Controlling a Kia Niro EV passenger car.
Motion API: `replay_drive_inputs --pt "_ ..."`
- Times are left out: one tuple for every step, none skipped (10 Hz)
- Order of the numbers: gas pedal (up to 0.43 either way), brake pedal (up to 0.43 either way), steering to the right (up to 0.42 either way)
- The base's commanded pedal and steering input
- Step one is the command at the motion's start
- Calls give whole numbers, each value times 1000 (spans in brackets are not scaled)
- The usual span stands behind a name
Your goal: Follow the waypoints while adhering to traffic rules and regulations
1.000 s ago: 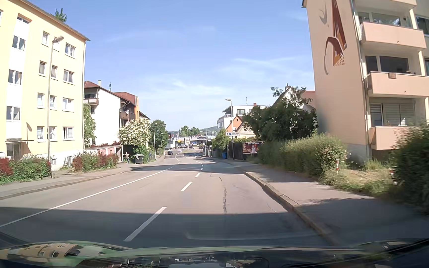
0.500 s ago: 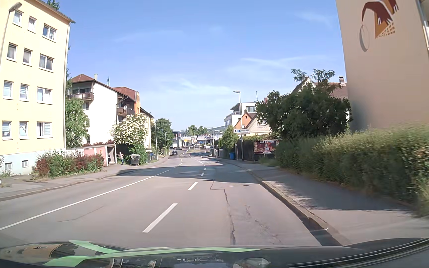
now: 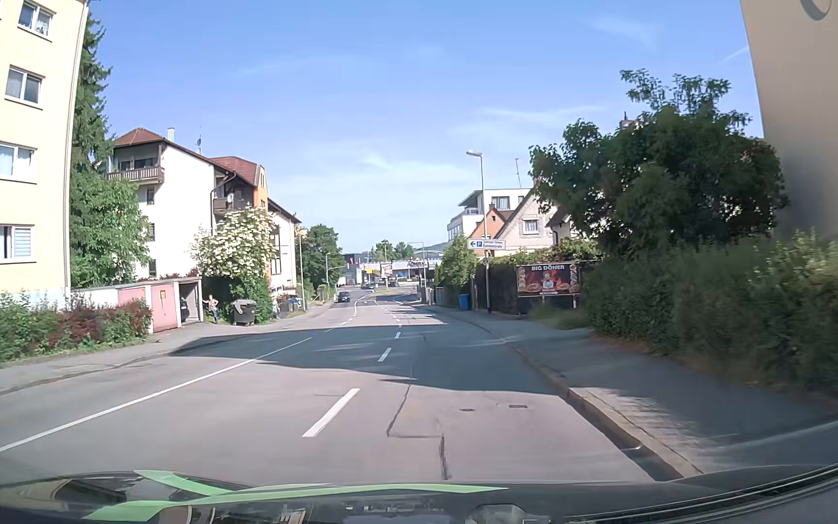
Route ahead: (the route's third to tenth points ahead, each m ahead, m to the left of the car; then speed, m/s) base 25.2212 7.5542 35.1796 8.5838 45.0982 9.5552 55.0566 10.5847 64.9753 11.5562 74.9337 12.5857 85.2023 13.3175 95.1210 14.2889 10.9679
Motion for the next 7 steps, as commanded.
replay_drive_inputs --pt "0 110 -16" --pt "0 110 -19" --pt "0 110 -21" --pt "0 110 -21" --pt "0 110 -22" --pt "0 110 -20" --pt "0 110 -16"
